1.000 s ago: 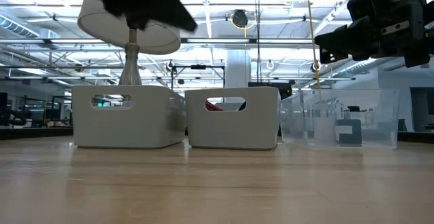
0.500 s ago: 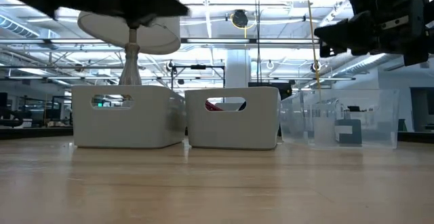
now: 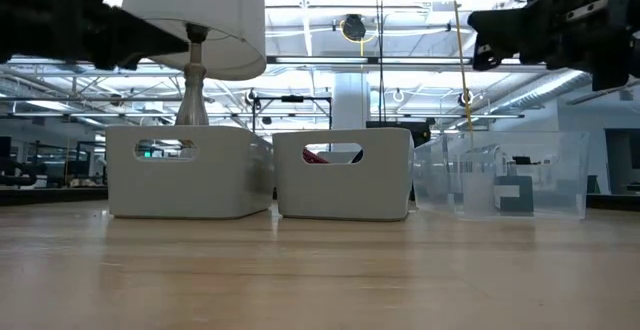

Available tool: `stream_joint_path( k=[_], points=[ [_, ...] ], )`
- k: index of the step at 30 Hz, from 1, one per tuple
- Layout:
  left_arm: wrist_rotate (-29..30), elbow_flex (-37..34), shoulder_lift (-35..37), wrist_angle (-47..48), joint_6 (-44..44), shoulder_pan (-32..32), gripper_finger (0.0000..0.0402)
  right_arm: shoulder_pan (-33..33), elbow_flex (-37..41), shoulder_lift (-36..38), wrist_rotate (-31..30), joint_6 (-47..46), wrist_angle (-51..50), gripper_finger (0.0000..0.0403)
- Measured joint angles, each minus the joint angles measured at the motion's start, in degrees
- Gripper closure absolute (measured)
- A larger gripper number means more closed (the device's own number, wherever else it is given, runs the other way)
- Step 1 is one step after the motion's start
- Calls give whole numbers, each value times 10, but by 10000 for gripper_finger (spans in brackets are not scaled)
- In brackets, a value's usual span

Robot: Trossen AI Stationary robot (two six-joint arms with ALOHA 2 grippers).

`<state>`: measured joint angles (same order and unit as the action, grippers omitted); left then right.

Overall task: Pick and place items into bin
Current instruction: Return to Home Position

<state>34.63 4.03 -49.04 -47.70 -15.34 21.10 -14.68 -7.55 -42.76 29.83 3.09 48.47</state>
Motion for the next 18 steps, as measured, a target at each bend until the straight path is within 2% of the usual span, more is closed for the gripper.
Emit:
stream_joint_path(
  k=[4, 7, 9, 13, 18],
  points=[
    [17, -33, 25, -5, -21, 13, 401, -17, 1, 0, 0, -13, -18, 403],
    [30, -35, 44, 44, -13, 20, 401, -17, 17, 0, -16, -11, -20, 403],
    [29, -35, 54, 54, -15, 27, 401, -17, 35, 0, -40, -20, -16, 403],
    [29, -35, 79, 60, -47, 39, 401, -17, 64, 3, -45, -28, -8, 403],
    [-6, -35, 118, 79, -46, 40, 401, -17, 65, 4, -30, -26, -4, 403]
  ],
)
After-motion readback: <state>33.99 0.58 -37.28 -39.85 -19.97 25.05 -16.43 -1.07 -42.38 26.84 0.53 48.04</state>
